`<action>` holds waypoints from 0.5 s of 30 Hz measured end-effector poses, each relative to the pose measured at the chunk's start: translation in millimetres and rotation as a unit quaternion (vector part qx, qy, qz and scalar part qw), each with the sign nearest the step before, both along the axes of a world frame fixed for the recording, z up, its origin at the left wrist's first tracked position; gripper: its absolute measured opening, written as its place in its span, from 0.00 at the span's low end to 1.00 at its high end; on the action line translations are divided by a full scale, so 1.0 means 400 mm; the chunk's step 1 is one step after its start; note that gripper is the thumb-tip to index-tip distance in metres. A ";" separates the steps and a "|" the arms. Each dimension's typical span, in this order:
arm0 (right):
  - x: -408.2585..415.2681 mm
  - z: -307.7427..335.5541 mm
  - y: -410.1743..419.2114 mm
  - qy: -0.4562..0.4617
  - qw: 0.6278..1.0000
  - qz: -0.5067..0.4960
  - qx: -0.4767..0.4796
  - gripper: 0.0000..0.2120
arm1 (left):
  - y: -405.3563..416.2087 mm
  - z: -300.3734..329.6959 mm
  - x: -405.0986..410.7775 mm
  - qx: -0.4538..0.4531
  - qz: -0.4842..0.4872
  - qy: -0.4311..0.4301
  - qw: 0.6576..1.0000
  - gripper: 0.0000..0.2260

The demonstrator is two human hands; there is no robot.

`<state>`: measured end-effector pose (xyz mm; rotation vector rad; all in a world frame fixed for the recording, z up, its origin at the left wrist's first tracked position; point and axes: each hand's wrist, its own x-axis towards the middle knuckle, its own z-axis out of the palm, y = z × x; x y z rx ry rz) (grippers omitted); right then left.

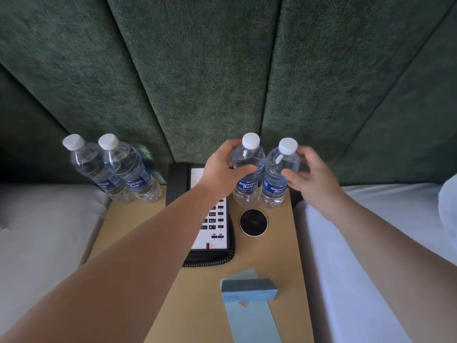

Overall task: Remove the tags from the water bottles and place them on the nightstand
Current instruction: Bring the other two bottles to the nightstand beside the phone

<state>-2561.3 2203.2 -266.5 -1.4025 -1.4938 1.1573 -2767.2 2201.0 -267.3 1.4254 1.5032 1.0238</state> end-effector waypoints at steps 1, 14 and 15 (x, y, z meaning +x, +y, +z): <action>-0.006 -0.001 0.005 0.002 1.000 -0.006 0.002 0.23 | 0.006 -0.004 -0.005 -0.001 -0.005 -0.004 1.000 0.22; -0.012 -0.023 0.039 -0.019 1.000 -0.003 0.007 0.20 | -0.012 -0.024 -0.017 0.011 0.044 0.004 0.999 0.21; -0.010 -0.026 0.046 -0.025 1.000 -0.007 0.008 0.19 | -0.013 -0.027 -0.017 0.017 0.046 0.007 0.999 0.20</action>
